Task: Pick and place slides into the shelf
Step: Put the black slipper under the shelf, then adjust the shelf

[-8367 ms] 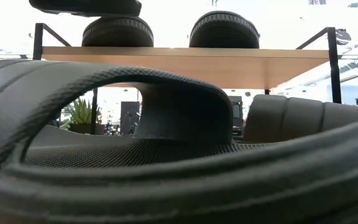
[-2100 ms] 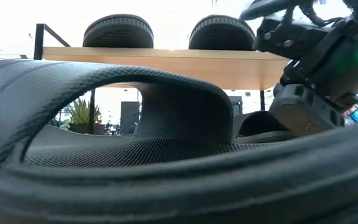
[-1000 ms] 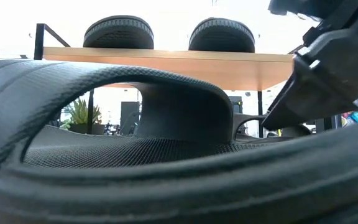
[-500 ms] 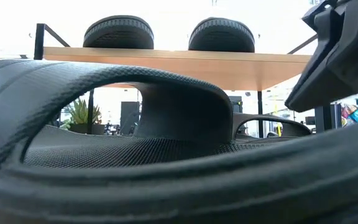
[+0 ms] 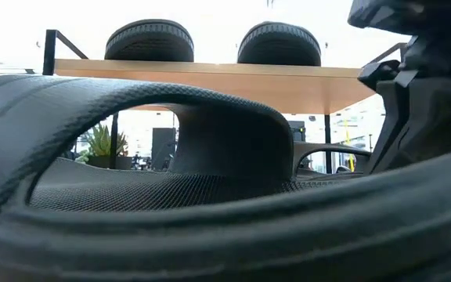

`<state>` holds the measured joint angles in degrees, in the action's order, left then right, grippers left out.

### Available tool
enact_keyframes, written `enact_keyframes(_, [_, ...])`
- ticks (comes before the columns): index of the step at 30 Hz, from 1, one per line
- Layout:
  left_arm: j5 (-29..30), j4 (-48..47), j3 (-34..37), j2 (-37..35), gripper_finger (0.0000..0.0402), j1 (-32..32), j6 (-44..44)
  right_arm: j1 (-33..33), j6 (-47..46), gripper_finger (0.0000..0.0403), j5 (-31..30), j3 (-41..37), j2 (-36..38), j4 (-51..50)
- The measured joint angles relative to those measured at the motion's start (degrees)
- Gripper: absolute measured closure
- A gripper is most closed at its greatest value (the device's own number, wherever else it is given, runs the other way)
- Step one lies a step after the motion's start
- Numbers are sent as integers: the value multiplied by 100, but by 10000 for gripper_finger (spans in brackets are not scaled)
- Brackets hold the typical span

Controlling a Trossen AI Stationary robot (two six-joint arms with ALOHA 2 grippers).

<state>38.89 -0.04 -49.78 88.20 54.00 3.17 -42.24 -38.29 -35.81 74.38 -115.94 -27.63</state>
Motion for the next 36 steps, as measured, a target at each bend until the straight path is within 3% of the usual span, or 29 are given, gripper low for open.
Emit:
enact_keyframes(10, [0, -4, 0, 0, 371, 0, -22, 250, -270, 402, -27, -315, 22, 25])
enact_keyframes(17, [53, 24, 0, 0, 371, 88, -728, 83, 481, 403, -175, -352, 374, 216])
enact_keyframes(24, [1457, -17, 0, -199, 371, 453, -1072, -452, 1422, 403, -710, -337, 1330, 184])
enact_keyframes(29, [2039, -419, 0, -679, 389, 454, -1057, -765, 1560, 403, -1988, -372, 2284, -736])
enact_keyframes(36, [2525, -608, 92, -1614, 397, 180, -1320, -585, 2205, 403, -2135, -1247, 4131, -417])
